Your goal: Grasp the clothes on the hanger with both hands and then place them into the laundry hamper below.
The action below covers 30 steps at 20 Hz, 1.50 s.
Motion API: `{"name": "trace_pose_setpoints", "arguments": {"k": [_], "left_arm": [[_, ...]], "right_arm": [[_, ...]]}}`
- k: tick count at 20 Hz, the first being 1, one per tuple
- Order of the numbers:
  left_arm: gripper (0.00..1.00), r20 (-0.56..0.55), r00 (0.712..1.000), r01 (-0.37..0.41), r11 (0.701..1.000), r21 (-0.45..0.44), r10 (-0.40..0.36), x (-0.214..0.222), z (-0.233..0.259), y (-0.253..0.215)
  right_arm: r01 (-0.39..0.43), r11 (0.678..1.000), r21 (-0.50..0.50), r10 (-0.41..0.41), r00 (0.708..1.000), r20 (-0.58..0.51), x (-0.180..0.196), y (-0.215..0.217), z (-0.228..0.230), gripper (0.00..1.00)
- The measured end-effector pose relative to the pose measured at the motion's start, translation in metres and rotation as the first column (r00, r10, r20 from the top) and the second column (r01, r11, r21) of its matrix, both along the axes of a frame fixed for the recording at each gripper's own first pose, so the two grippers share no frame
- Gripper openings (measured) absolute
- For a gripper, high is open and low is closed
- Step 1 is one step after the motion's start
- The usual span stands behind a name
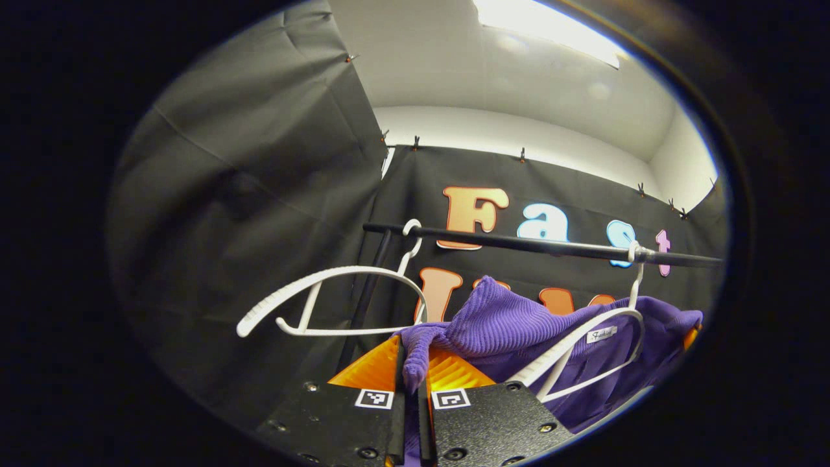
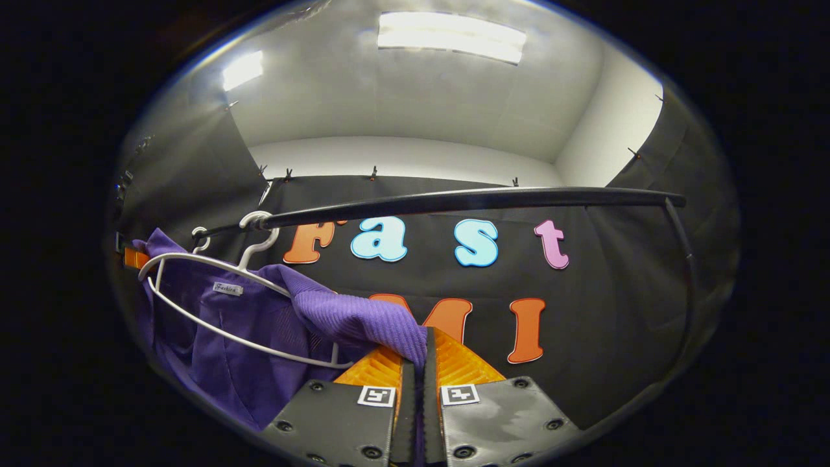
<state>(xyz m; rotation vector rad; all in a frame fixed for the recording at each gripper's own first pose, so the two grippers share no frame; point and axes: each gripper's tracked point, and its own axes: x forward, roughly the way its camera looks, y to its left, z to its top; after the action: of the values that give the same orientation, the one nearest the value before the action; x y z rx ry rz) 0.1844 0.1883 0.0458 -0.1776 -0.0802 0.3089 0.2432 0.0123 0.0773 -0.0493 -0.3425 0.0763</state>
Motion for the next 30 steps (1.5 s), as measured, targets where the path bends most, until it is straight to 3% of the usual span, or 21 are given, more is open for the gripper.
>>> {"name": "trace_pose_setpoints", "arguments": {"k": [2, 4, 5, 8, 12, 14, 16, 19, 22, 24, 26, 30], "left_arm": [[0.08, -0.032, 0.999, -0.024, 0.999, 0.03, 0.025, -0.011, -0.018, 0.001], [0.08, -0.08, 0.996, -0.041, 0.996, 0.074, 0.047, -0.02, -0.045, -0.006], [0.12, -0.109, 0.993, -0.046, 0.996, 0.074, 0.054, -0.024, -0.062, -0.011], [0.08, -0.162, 0.984, -0.075, 0.996, 0.038, 0.08, -0.044, -0.096, -0.028], [0.08, -0.194, 0.973, -0.123, 0.992, 0.031, 0.127, -0.066, -0.113, -0.047], [0.12, -0.192, 0.972, -0.133, 0.991, 0.022, 0.134, -0.074, -0.112, -0.053], [0.08, -0.186, 0.973, -0.132, 0.991, 0.023, 0.134, -0.079, -0.11, -0.061], [0.11, -0.182, 0.974, -0.128, 0.991, 0.044, 0.134, -0.08, -0.108, -0.071], [0.08, -0.185, 0.975, -0.121, 0.992, 0.043, 0.127, -0.081, -0.111, -0.084], [0.12, -0.183, 0.975, -0.118, 0.992, 0.043, 0.124, -0.079, -0.112, -0.089], [0.08, -0.192, 0.976, -0.099, 0.994, 0.041, 0.105, -0.075, -0.114, -0.093], [0.08, -0.192, 0.978, -0.064, 0.995, 0.074, 0.077, -0.073, -0.106, -0.111]], "right_arm": [[-0.018, 1.0, 0.007, 0.018, 1.0, 0.005, 0.002, 0.002, 0.001, 0.16], [-0.031, 1.0, 0.002, 0.031, 1.0, 0.001, 0.009, -0.001, -0.001, 0.13], [-0.041, 0.999, 0.005, 0.041, 0.999, -0.004, 0.012, -0.002, -0.001, 0.12], [-0.084, 0.996, 0.015, 0.084, 0.996, -0.007, 0.024, -0.009, -0.001, 0.16], [-0.129, 0.991, 0.034, 0.129, 0.992, -0.015, 0.051, -0.016, -0.001, 0.13], [-0.102, 0.994, 0.041, 0.103, 0.995, -0.016, 0.068, -0.028, -0.005, 0.13], [-0.039, 0.999, -0.004, 0.039, 0.999, 0.001, 0.087, -0.043, -0.01, 0.12], [0.0, 0.998, -0.066, -0.001, 1.0, -0.013, 0.114, -0.049, -0.025, 0.13], [0.018, 0.995, -0.101, -0.027, 0.996, -0.086, 0.134, -0.06, -0.059, 0.12], [0.027, 0.993, -0.114, -0.042, 0.99, -0.134, 0.134, -0.072, -0.082, 0.13], [0.008, 0.993, -0.115, -0.027, 0.986, -0.166, 0.125, -0.079, -0.094, 0.13], [-0.013, 0.989, -0.148, -0.013, 0.985, -0.17, 0.102, -0.089, -0.085, 0.13]]}}
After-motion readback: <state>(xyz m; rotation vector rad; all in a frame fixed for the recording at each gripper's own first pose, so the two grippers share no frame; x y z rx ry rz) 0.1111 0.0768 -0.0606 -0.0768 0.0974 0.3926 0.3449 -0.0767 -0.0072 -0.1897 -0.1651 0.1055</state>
